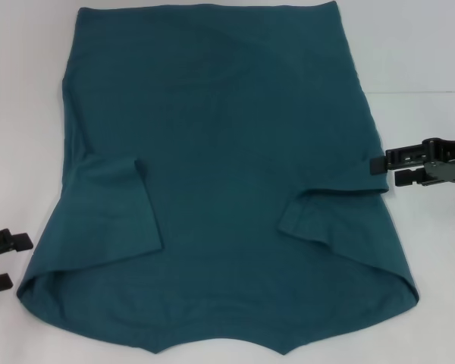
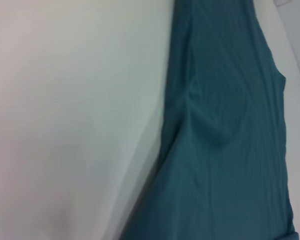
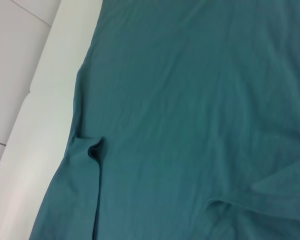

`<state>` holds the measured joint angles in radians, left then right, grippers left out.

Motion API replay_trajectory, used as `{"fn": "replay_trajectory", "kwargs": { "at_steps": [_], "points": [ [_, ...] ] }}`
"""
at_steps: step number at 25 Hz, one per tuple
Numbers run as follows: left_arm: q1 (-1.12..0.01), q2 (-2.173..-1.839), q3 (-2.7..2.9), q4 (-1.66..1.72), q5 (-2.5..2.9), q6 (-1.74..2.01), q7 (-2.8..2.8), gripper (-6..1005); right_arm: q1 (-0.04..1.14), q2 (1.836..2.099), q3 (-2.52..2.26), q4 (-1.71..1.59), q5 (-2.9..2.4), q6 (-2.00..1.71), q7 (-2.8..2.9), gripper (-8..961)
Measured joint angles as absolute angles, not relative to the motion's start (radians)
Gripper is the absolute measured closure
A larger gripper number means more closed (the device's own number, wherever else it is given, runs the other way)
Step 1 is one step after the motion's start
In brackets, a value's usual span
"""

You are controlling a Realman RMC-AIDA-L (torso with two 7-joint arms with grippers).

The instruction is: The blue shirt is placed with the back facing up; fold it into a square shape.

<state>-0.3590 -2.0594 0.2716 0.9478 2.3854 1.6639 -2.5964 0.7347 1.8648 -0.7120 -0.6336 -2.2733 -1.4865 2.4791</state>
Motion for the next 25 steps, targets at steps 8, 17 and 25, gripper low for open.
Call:
{"fn": "replay_trajectory", "kwargs": {
  "at_steps": [8,17,25],
  "points": [
    [-0.350,-2.064,0.273,0.908,2.386,1.628,-2.588,65,0.729,1.865,-0.712,-0.634,-2.273,-1.486,2.479,151],
    [-0.343,-2.071,0.272,0.868,2.387,1.578,-2.597,65,0.722,1.864,-0.712,-0.634,-2.273,-1.486,2.479,153],
    [-0.344,-2.071,0.275,0.843,2.387,1.566,-2.597,65,0.722,1.864,-0.712,-0.634,-2.273,-1.485,2.479,155]
  ]
}}
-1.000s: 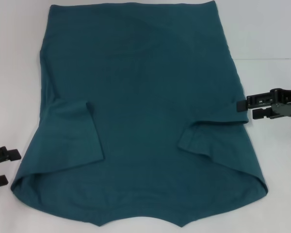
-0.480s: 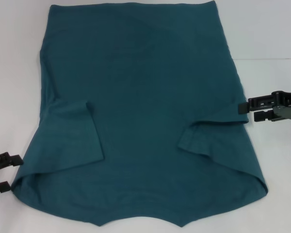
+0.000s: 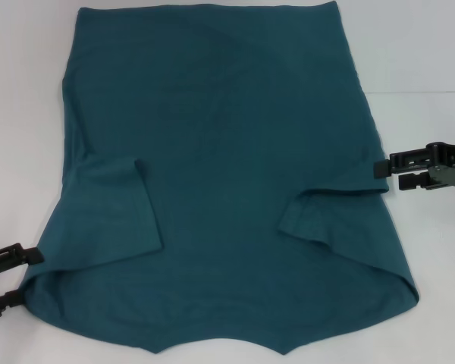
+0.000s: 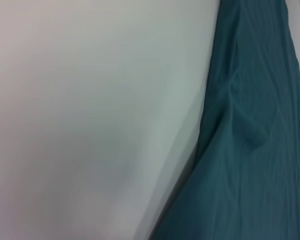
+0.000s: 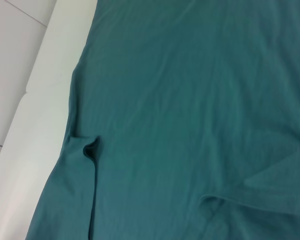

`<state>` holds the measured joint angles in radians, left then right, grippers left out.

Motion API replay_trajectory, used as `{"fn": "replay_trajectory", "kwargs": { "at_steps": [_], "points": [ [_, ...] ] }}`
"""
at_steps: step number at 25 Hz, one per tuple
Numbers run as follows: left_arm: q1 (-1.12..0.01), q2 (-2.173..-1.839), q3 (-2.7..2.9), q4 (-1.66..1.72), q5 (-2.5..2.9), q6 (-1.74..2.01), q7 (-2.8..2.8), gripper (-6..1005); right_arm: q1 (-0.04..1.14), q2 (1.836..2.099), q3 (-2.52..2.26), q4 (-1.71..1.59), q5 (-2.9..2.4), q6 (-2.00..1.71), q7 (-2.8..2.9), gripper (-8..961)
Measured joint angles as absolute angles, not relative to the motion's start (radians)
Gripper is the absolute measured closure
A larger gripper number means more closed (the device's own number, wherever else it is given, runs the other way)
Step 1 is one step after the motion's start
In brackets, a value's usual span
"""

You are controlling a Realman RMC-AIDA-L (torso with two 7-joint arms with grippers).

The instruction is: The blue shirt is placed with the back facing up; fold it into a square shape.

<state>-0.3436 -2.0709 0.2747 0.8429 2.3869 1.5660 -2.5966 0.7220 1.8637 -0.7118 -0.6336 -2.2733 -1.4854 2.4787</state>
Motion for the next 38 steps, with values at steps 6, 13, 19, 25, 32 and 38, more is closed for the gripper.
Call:
{"fn": "replay_trajectory", "kwargs": {
  "at_steps": [6,13,19,25,32,38],
  "points": [
    [-0.350,-2.070,0.279,0.806,2.387,1.548,-2.590,65,0.722,1.864,-0.712,-0.634,-2.273,-1.485,2.477,157],
    [-0.374,-2.072,0.290,0.783,2.386,1.543,-2.582,65,0.719,1.864,-0.711,-0.633,-2.273,-1.486,2.472,158],
    [-0.408,-2.069,0.290,0.753,2.381,1.539,-2.567,65,0.714,1.864,-0.702,-0.632,-2.273,-1.487,2.467,160],
    [-0.403,-2.068,0.288,0.759,2.376,1.550,-2.565,65,0.710,1.864,-0.698,-0.632,-2.273,-1.491,2.457,161],
    [-0.360,-2.069,0.259,0.818,2.376,1.588,-2.573,64,0.710,1.864,-0.694,-0.634,-2.273,-1.494,2.456,163],
    [-0.348,-2.071,0.239,0.828,2.381,1.585,-2.573,64,0.710,1.864,-0.690,-0.634,-2.273,-1.494,2.456,164]
  ]
}}
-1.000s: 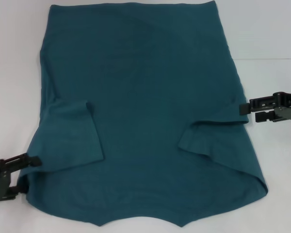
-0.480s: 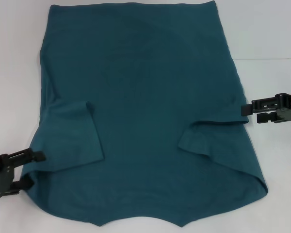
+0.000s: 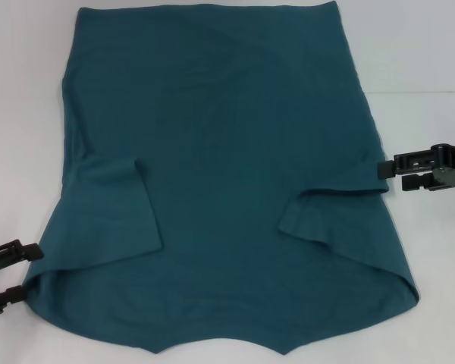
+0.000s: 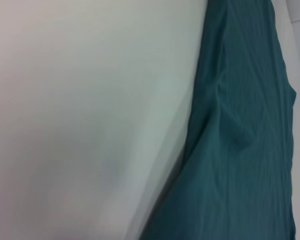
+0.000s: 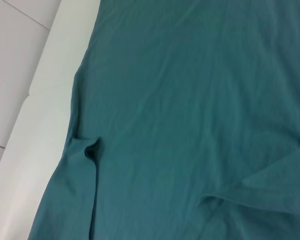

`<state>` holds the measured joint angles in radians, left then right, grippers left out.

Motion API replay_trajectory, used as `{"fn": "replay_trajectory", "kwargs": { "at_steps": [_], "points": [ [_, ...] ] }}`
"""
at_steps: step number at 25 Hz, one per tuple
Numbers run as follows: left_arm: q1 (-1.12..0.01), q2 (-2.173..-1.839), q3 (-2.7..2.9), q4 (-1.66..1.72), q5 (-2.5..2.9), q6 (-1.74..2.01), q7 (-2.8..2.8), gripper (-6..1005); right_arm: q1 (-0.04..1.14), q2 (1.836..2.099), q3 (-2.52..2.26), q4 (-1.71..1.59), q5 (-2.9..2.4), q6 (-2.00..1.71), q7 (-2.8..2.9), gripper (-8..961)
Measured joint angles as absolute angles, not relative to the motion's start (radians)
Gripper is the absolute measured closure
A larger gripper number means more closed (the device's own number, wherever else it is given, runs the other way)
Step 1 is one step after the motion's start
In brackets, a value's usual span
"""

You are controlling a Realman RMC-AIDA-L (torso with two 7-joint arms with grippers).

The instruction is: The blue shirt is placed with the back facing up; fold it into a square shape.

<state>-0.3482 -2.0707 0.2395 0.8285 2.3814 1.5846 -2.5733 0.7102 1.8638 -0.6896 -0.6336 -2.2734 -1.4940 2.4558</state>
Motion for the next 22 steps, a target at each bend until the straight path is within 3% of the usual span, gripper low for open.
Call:
{"fn": "replay_trajectory", "kwargs": {
  "at_steps": [22],
  "points": [
    [-0.352,-2.067,0.236,0.794,2.384,1.512,-2.577,64,0.704,1.864,-0.689,-0.630,-2.274,-1.487,2.456,169]
  ]
}}
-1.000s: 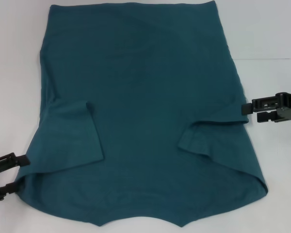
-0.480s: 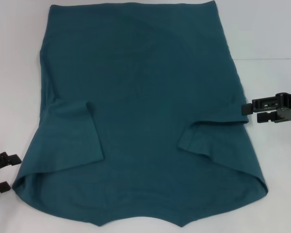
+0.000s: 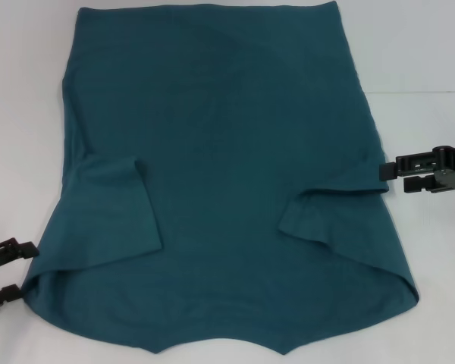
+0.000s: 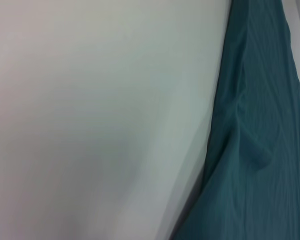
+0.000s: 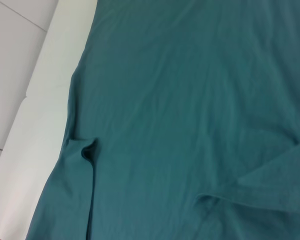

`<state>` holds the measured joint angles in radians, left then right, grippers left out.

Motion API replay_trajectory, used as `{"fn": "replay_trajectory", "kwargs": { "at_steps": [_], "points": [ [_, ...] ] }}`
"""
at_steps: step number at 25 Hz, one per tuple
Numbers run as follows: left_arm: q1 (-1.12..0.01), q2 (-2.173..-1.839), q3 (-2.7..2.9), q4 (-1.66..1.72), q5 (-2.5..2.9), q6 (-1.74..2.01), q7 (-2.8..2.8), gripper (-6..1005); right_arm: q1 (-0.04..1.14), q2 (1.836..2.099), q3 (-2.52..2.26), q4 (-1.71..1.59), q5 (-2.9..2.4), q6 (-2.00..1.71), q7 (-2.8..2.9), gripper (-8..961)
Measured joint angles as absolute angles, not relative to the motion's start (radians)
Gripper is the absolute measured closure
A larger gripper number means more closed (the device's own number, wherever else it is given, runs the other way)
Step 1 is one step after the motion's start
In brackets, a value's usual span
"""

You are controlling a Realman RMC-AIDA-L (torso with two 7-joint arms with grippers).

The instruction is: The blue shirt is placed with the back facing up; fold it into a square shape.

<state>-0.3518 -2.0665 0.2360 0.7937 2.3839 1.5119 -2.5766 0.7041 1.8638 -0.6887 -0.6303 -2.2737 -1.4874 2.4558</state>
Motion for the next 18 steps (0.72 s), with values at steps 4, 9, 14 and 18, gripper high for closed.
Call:
{"fn": "replay_trajectory", "kwargs": {
  "at_steps": [4,9,14,18],
  "points": [
    [-0.356,-2.068,0.258,0.786,2.384,1.512,-2.577,64,0.702,1.864,-0.689,-0.632,-2.274,-1.487,2.456,170],
    [-0.370,-2.071,0.298,0.784,2.381,1.522,-2.576,64,0.701,1.864,-0.689,-0.634,-2.274,-1.487,2.456,171],
    [-0.399,-2.071,0.318,0.765,2.376,1.533,-2.569,64,0.698,1.864,-0.689,-0.634,-2.273,-1.492,2.455,173],
    [-0.416,-2.071,0.320,0.757,2.381,1.534,-2.567,64,0.696,1.864,-0.689,-0.634,-2.273,-1.493,2.455,173]
  ]
}}
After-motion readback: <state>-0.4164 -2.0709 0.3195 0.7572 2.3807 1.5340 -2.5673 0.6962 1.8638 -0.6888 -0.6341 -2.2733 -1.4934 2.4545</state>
